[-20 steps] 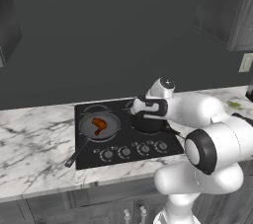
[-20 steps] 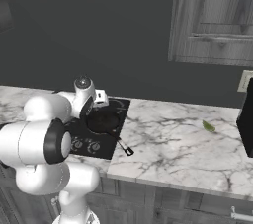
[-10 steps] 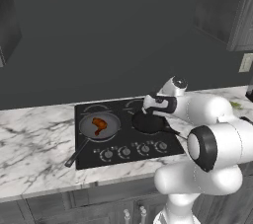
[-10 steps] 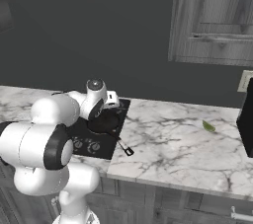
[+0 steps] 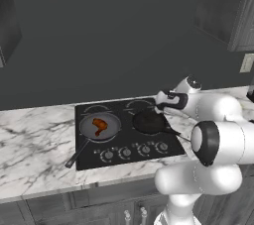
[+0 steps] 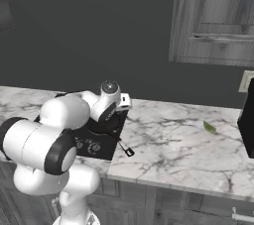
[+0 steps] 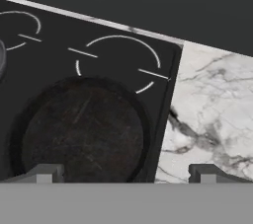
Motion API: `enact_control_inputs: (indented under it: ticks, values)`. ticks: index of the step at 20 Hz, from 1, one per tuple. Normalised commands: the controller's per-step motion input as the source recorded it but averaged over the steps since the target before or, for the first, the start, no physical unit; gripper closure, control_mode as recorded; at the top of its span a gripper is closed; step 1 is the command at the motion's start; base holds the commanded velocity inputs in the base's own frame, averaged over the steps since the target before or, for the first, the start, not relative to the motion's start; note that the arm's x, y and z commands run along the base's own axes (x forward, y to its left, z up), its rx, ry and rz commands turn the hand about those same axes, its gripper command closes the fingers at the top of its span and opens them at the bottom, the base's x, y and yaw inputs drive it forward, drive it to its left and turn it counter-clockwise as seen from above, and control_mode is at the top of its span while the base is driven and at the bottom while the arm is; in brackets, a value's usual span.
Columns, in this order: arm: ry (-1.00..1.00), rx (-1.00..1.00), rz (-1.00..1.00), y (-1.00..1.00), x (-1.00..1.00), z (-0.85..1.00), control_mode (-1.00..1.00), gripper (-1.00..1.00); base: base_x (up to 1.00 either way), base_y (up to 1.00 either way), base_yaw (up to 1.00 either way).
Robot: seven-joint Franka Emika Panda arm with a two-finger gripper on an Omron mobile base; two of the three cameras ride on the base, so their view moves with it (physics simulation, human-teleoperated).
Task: Place both pans onto different burners. Then place the lemon wedge and the chicken drumstick on different pans.
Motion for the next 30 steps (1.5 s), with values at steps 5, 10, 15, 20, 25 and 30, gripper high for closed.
enact_control_inputs:
  ticks: [5, 10, 15, 20, 25, 30]
  values:
    - [0.00, -0.01, 0.00, -0.50, 0.00, 0.00, -1.00, -1.00, 0.00, 0.00, 0.00]
    - [0.00, -0.03, 0.00, -0.54, 0.00, 0.00, -1.00, -1.00, 0.00, 0.00, 0.00]
    - [0.00, -0.05, 0.00, -0.51, 0.00, 0.00, -1.00, -1.00, 0.00, 0.00, 0.00]
    - [0.00, -0.04, 0.00, -0.49, 0.00, 0.00, -1.00, -1.00, 0.00, 0.00, 0.00]
    - [0.00, -0.01, -0.01, -0.49, 0.00, 0.00, -1.00, -1.00, 0.00, 0.00, 0.00]
    - [0.00, 0.00, -0.06, -0.40, 0.00, 0.00, -1.00, -1.00, 0.00, 0.00, 0.00]
